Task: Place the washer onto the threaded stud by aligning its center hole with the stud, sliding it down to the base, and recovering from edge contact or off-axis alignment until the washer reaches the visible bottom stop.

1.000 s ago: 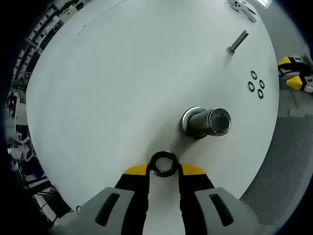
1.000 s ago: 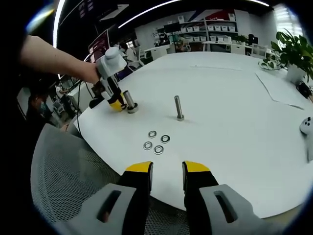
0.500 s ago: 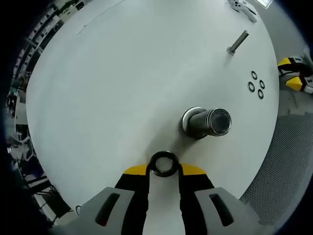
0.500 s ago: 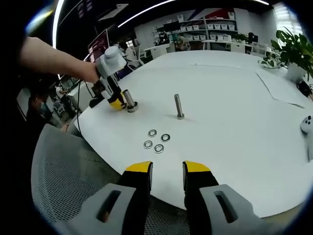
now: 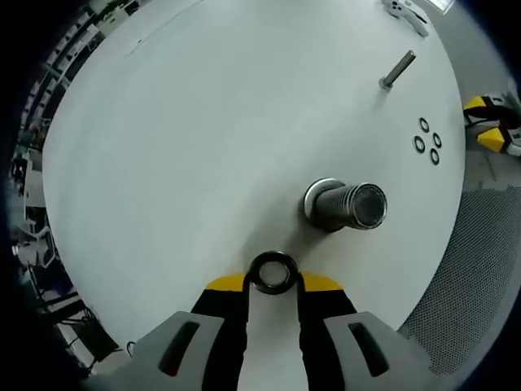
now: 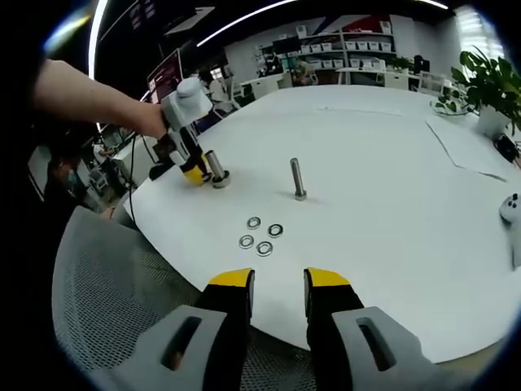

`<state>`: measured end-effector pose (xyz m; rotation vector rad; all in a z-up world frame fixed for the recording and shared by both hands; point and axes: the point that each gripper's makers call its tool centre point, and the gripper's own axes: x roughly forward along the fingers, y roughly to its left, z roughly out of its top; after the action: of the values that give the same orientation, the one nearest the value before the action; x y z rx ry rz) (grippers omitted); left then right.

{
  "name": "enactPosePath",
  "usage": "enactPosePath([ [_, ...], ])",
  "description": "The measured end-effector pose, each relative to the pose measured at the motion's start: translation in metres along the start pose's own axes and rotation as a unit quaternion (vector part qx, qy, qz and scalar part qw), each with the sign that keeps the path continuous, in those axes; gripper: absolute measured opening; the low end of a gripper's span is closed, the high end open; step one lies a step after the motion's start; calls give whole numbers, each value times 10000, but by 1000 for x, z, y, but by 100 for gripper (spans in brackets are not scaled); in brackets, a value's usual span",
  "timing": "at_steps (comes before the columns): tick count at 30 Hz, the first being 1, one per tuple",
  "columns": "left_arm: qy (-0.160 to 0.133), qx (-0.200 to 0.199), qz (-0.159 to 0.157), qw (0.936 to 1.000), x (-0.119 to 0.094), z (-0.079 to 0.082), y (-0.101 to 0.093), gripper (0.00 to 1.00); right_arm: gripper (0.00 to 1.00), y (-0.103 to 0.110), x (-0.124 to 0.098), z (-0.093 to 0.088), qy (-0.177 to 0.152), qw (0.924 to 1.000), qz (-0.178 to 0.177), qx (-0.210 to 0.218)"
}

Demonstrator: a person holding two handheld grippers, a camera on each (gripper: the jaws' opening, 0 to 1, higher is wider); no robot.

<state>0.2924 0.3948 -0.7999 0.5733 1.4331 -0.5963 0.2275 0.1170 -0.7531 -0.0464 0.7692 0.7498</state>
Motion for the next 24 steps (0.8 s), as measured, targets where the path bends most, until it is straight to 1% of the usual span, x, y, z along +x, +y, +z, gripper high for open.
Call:
enactPosePath([
  [6, -16, -13, 6, 10000, 0, 0, 0, 21, 27, 0, 0, 0, -10, 10000, -8, -5],
  [14, 85, -14, 10, 10000, 0, 0, -1, 21, 27, -1, 0, 1, -37, 10000, -12, -8],
  [24, -6, -51, 7, 10000, 0, 0, 0, 21, 27, -2, 0, 0, -24, 10000, -23, -23],
])
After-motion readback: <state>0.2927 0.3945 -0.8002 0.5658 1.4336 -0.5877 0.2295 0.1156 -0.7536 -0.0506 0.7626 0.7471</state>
